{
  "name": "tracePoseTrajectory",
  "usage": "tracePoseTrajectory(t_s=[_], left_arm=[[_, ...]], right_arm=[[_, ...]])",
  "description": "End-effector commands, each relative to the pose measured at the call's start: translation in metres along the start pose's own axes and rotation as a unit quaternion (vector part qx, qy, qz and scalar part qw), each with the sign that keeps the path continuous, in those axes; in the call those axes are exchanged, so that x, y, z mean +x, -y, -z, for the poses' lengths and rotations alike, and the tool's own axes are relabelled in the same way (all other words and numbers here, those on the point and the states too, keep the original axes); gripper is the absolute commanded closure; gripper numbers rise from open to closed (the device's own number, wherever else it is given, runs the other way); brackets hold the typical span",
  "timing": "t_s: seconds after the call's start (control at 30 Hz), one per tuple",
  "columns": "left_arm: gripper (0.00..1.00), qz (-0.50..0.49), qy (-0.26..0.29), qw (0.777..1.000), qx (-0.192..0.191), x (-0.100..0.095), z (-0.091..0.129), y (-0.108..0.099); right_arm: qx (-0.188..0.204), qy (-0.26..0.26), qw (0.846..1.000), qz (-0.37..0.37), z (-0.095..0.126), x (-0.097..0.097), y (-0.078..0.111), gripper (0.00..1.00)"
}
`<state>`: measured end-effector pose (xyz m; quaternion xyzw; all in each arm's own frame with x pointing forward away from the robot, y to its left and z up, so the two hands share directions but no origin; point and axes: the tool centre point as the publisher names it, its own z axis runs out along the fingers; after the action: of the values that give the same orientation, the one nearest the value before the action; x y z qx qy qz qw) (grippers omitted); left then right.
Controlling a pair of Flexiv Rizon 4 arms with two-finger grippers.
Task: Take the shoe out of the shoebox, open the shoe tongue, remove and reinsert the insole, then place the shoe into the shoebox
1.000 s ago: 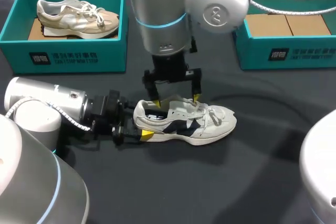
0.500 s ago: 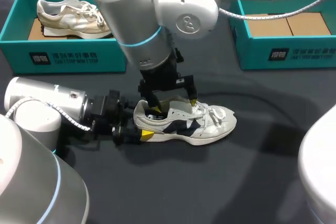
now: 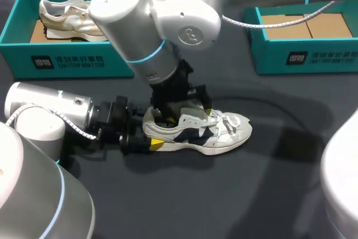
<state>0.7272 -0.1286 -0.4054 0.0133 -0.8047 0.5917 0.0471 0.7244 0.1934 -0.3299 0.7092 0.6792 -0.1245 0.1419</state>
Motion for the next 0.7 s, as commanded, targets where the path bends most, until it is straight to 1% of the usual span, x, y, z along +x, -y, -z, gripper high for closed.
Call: tracePoseTrajectory(t_s=[0.03, 0.27, 0.6, 0.7], left_arm=[[1.00, 0.000, 0.001, 1.000, 0.000, -0.002, -0.002, -0.003], [1.00, 0.000, 0.001, 1.000, 0.000, -0.002, -0.002, -0.003], [1.00, 0.000, 0.001, 1.000, 0.000, -0.002, -0.002, -0.003], [1.00, 0.000, 0.001, 1.000, 0.000, -0.002, -0.002, -0.003]], right_arm=[[-0.006, -0.004, 1.000, -0.010, -0.010, -0.003, 0.005, 0.00], [-0.009, -0.004, 1.000, -0.006, -0.012, -0.009, 0.006, 0.00], [-0.002, -0.016, 1.000, 0.007, -0.018, -0.030, 0.008, 0.00], [0.001, -0.018, 1.000, 0.015, -0.017, -0.039, 0.007, 0.05]])
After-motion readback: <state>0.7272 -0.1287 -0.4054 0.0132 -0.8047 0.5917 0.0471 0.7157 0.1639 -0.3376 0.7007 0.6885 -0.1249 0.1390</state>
